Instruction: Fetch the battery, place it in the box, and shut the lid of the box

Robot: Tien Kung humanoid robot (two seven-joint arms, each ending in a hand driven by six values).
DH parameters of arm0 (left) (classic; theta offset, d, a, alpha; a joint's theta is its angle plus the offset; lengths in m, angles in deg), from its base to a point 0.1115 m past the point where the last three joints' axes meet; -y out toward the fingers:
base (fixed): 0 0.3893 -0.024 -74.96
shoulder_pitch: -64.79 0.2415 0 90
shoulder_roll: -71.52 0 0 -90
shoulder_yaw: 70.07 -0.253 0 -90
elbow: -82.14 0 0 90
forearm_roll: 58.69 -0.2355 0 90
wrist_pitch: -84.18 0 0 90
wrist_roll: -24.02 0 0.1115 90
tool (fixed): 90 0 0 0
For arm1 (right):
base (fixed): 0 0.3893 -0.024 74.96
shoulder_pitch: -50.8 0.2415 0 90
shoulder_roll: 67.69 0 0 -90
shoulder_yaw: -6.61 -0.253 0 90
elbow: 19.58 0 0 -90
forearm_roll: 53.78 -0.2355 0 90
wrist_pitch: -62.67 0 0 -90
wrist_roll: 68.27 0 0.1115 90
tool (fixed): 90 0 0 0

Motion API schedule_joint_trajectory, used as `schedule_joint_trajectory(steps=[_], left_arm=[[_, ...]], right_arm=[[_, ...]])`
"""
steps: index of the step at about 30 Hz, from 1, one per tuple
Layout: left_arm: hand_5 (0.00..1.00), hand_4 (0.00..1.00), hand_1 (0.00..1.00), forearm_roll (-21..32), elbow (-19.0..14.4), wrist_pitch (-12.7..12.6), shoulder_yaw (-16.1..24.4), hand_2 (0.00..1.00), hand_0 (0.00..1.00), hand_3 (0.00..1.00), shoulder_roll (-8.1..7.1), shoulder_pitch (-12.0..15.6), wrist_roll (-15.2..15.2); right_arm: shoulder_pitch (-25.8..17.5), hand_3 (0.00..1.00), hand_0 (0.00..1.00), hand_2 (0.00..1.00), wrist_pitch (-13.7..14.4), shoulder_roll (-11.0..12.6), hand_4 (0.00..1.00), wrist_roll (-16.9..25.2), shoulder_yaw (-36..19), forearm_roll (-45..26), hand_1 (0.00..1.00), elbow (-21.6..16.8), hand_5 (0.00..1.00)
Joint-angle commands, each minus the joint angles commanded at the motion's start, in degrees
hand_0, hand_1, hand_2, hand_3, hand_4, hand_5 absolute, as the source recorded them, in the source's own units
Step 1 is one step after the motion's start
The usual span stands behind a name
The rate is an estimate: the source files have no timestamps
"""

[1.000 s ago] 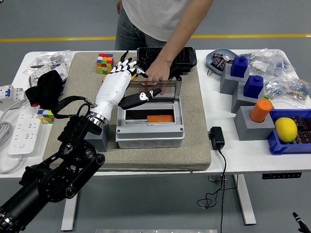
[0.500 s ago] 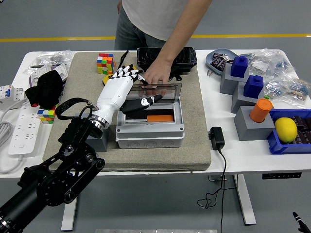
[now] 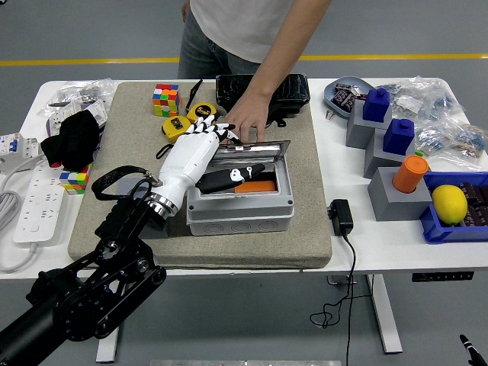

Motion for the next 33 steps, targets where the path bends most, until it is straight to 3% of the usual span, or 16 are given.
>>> schedule_joint_trajectory(steps=[16,27,33], left_arm=[[0.998,0.998,0.998,0.53,-1.89,1.3,-4.6,0.837,0.998,0.602,-1.05,1.54,0.86],[0.998,0.998,0.998,0.92,-1.75,2.16,-4.9,0.835,0.998,0.597,-1.13,1.58,0.99],[0.998,0.998,0.998,1.38,-1.54,3.95,-6.61,0.835,0.998,0.596,-1.23,1.45,1.92]], right_arm=[[-0.31,0.86,0.875,0.808,0.0,-0.05,0.998,-0.05,-0.35,0.31,0.856,0.0,0.998],[0.0,0.86,0.876,0.808,0.03,0.07,0.998,0.01,-0.32,0.13,0.855,0.0,0.998],[0.05,0.859,0.875,0.808,0.05,0.11,0.998,0.05,-0.21,0.02,0.855,0.0,0.998]])
